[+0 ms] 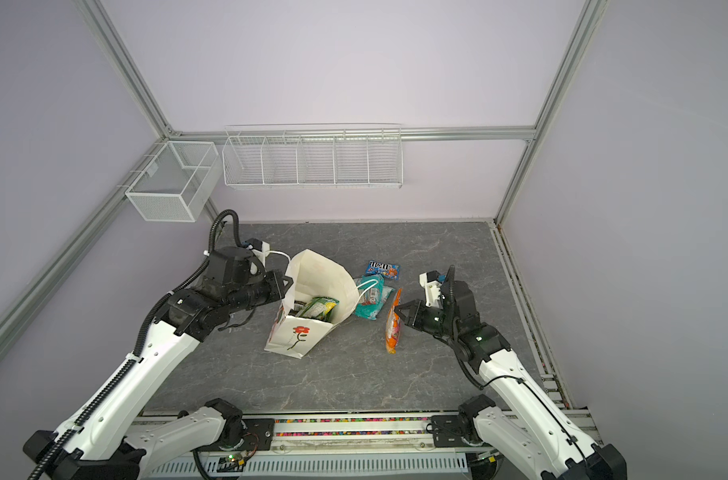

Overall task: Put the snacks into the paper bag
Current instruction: 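Lift the Fox's bag with the right gripper off the table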

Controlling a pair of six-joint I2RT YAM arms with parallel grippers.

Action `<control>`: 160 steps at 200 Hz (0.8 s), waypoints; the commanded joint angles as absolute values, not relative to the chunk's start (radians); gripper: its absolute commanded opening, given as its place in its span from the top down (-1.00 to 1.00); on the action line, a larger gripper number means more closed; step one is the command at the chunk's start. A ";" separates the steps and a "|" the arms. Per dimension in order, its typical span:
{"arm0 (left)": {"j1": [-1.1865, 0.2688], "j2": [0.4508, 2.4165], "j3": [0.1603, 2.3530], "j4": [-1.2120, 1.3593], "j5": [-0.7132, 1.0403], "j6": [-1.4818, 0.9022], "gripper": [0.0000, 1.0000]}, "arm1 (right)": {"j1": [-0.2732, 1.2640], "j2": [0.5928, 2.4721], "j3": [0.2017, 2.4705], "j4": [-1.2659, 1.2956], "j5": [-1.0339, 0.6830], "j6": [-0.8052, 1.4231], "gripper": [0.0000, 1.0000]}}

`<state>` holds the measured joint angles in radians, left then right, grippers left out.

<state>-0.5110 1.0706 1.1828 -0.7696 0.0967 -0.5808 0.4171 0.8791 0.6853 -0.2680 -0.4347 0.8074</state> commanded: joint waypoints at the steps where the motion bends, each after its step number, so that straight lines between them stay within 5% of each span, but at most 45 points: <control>1: -0.506 1.038 1.174 -0.745 0.074 -0.556 1.00 | 0.426 0.867 0.743 -0.243 -0.448 0.787 0.87; 160: -0.483 0.996 1.152 -0.790 0.056 -0.536 1.00 | 0.508 0.951 0.972 -0.302 -0.442 0.726 0.88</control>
<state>-0.4908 1.0225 1.1564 -0.7879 0.0746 -0.5575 0.4931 0.9424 0.9283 -0.3267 -0.4419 0.7536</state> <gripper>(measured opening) 0.047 0.065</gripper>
